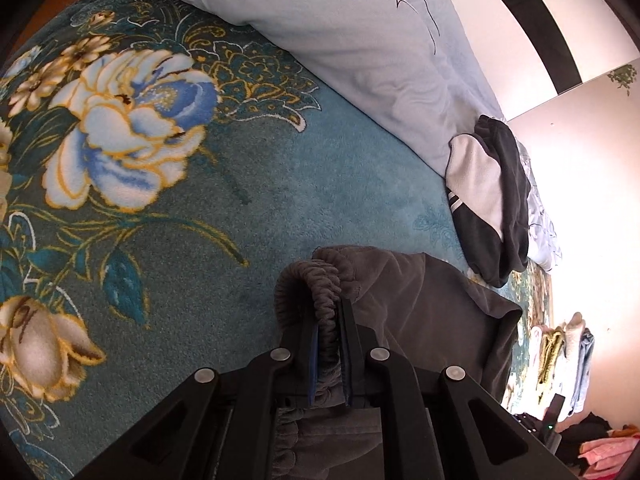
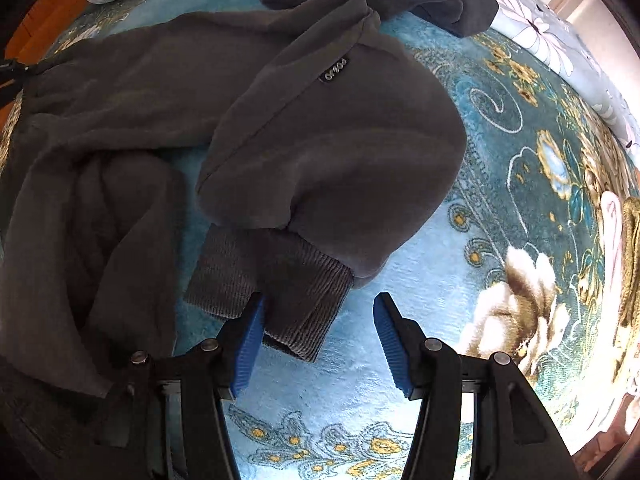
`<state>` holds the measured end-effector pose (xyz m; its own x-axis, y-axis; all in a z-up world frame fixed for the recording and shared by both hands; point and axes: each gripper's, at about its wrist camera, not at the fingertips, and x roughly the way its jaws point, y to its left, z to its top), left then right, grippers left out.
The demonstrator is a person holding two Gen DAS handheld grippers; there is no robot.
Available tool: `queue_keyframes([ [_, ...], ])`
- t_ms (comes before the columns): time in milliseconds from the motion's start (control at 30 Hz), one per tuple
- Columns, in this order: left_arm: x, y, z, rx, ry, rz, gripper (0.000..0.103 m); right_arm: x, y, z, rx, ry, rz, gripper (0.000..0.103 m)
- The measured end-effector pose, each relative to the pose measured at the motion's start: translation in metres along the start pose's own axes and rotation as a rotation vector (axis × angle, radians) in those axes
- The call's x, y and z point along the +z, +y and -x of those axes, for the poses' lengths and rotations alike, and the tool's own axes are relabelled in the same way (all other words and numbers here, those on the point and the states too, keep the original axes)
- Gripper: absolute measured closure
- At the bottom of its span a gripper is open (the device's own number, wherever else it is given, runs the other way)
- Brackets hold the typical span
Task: Fold clothes
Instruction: 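Grasp the ribbed leg cuff of the pants with the right tool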
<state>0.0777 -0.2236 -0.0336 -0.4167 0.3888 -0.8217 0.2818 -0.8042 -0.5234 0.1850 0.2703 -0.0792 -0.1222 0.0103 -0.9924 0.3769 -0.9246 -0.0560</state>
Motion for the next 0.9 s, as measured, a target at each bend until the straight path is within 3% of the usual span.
queue_keyframes([
  [67, -0.001, 0.000, -0.002, 0.009, 0.001, 0.011, 0.092, -0.001, -0.001, -0.006, 0.009, 0.016, -0.017, 0.056],
  [200, -0.001, 0.000, -0.003, 0.019, 0.001, 0.022, 0.092, -0.004, -0.004, -0.007, 0.057, 0.002, -0.060, 0.085],
  [267, 0.001, 0.000, -0.004, 0.026, 0.002, 0.018, 0.092, -0.005, -0.011, 0.003, 0.117, -0.045, -0.108, 0.089],
  [400, 0.004, -0.001, -0.005, 0.040, 0.005, 0.019, 0.091, -0.012, -0.062, 0.043, 0.322, -0.230, -0.325, 0.090],
  [500, 0.006, -0.002, -0.007, 0.053, 0.005, 0.019, 0.091, -0.029, -0.126, 0.074, 0.429, -0.431, -0.573, 0.090],
  [667, 0.011, -0.003, -0.012, 0.068, 0.010, 0.039, 0.091, -0.069, -0.223, 0.085, 0.471, -0.629, -1.006, 0.090],
  [767, 0.016, -0.005, -0.014, 0.077, 0.012, 0.039, 0.091, -0.069, -0.257, 0.078, 0.448, -0.635, -1.145, 0.090],
  [900, 0.023, -0.007, -0.016, 0.100, -0.004, 0.039, 0.091, -0.051, -0.265, 0.063, 0.460, -0.644, -1.203, 0.087],
])
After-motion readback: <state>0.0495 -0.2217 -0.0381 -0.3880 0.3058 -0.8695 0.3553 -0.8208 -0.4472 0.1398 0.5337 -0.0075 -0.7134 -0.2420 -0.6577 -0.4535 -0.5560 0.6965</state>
